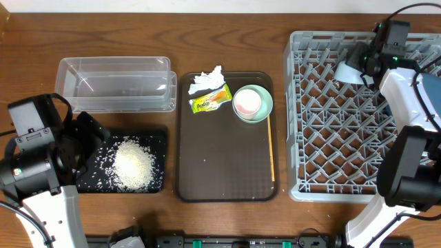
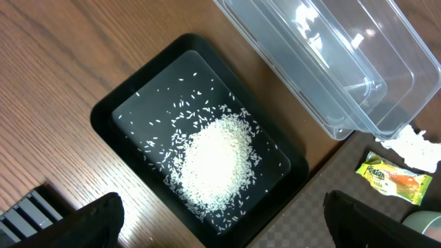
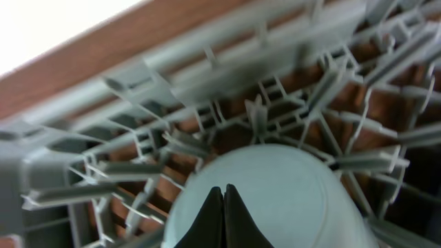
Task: Sort waste into correct bins and load items into the dishwasher rack
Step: 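Set the light blue bowl upside down in the rack and release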
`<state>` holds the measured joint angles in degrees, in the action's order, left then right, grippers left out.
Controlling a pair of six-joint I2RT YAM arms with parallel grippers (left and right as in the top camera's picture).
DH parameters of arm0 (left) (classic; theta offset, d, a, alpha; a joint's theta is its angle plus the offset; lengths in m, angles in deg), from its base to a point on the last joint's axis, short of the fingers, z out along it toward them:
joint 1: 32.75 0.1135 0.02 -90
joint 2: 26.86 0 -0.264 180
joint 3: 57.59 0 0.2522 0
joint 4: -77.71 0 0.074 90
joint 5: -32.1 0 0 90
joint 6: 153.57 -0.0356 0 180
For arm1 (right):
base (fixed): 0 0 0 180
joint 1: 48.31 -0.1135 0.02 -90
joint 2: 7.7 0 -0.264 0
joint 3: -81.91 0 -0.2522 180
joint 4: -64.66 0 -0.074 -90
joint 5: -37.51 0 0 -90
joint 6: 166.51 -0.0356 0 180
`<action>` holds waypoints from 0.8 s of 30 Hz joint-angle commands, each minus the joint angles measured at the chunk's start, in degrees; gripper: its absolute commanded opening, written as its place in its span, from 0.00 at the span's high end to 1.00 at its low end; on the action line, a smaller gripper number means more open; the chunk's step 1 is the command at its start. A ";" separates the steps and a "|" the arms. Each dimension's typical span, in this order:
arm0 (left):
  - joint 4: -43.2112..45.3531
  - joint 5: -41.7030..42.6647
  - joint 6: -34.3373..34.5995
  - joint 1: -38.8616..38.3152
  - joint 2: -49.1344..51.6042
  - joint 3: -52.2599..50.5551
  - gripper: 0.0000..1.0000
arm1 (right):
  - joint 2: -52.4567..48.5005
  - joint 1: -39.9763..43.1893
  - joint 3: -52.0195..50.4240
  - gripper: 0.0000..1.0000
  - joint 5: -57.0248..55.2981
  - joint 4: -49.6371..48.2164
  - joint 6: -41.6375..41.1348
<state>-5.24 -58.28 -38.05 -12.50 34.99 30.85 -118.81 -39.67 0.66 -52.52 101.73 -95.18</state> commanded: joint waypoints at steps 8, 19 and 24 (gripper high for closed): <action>-0.20 -0.31 0.07 0.31 0.00 0.57 0.05 | 7.06 0.00 0.50 0.99 -1.46 6.91 -0.11; -0.20 -0.31 0.07 0.31 0.00 0.57 0.05 | 15.23 1.57 0.50 0.99 -0.79 14.69 0.09; -0.20 -0.31 0.07 0.31 0.00 0.57 0.05 | 13.40 1.42 0.48 0.99 -1.05 8.57 1.46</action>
<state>-5.24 -58.26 -38.05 -12.50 34.99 30.85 -104.21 -38.18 0.68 -53.38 112.22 -95.07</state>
